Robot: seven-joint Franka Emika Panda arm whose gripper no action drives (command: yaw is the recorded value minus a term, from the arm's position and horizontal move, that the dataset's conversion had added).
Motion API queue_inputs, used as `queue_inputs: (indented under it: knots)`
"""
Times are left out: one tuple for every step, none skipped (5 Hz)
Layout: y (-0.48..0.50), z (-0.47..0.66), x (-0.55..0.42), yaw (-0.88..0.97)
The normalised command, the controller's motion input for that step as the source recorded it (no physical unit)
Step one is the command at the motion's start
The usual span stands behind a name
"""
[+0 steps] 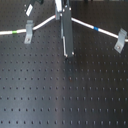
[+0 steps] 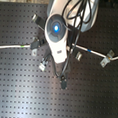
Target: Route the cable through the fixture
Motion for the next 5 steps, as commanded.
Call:
queue_inputs:
  knots:
    - [0.085, 0.23, -0.284, 0.05]
    - [0.159, 0.29, -0.240, 0.01]
    - [0.031, 0.34, -0.184, 0.00]
    - [-0.026, 0.46, -0.143, -0.16]
    - [-0.025, 0.24, -0.217, 0.00]
